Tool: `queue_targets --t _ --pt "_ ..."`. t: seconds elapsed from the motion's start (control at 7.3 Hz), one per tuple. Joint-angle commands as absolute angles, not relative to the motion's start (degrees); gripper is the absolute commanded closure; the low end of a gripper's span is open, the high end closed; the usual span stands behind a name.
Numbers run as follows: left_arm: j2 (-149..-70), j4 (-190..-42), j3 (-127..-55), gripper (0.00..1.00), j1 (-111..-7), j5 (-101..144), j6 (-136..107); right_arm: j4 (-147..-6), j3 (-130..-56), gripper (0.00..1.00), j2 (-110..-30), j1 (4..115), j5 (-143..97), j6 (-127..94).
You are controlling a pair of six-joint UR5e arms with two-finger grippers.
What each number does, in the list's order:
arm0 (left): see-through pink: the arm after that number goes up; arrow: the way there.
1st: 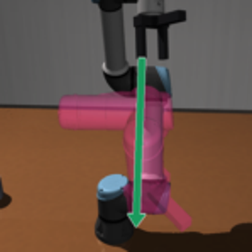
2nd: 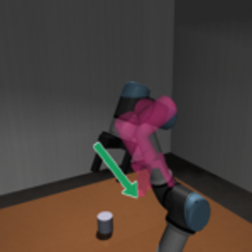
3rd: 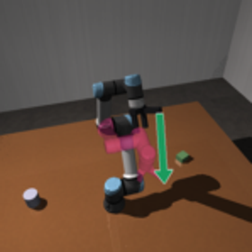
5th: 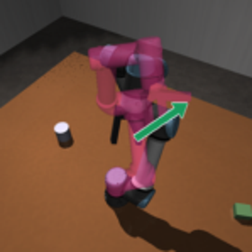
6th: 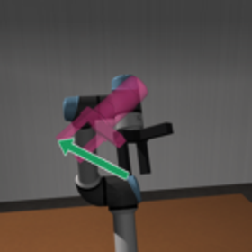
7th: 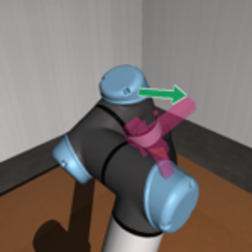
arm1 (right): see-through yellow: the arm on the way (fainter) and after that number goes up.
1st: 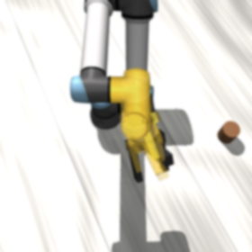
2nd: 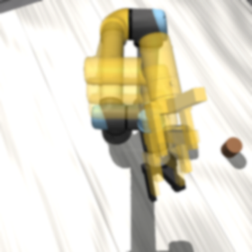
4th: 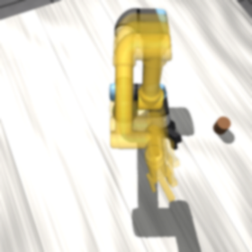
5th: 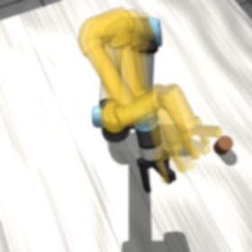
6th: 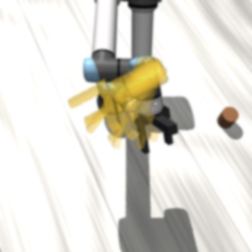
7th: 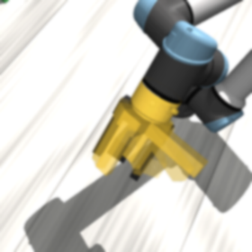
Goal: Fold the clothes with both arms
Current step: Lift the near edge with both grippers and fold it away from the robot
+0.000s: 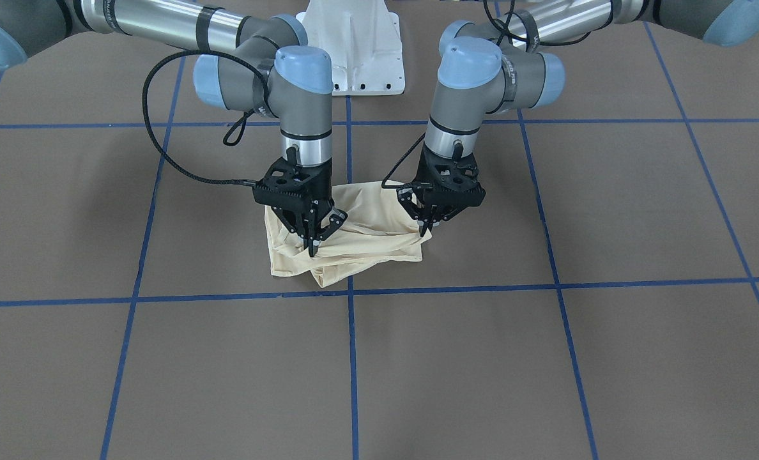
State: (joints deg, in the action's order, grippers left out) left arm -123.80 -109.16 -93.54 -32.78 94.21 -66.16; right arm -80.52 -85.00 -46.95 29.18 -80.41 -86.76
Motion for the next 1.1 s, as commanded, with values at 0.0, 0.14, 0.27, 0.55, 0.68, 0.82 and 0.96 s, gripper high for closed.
queue_targets --t 0.0,0.14,0.27,0.55,0.68,0.82,0.96 --pt "-123.84 -111.44 -93.25 0.00 -34.01 94.74 -60.83 -80.15 -83.93 0.00 -45.01 33.29 -88.63 -82.53" --pt "-123.40 -111.62 -93.95 0.00 -35.14 96.31 -57.34 -80.42 -84.02 0.00 -43.52 33.48 -90.42 -82.70" --pt "-123.05 -111.53 -94.48 0.00 -36.11 97.11 -55.83 -80.42 -84.37 0.00 -43.59 33.14 -90.09 -83.58" --pt "-122.34 -111.80 -94.48 0.00 -36.12 97.03 -55.81 -81.21 -83.68 0.00 -44.03 28.41 -85.11 -84.11" --pt "-122.26 -112.23 -94.48 0.00 -36.12 97.03 -55.81 -80.86 -82.11 0.00 -44.73 28.30 -84.90 -82.63" --pt "-122.26 -112.24 -94.48 0.00 -36.12 97.03 -55.81 -80.60 -80.61 0.00 -44.65 29.43 -84.90 -78.35" --pt "-122.26 -112.24 -94.48 0.00 -36.12 97.03 -55.81 -80.60 -78.42 0.00 -44.65 31.44 -84.99 -75.27"
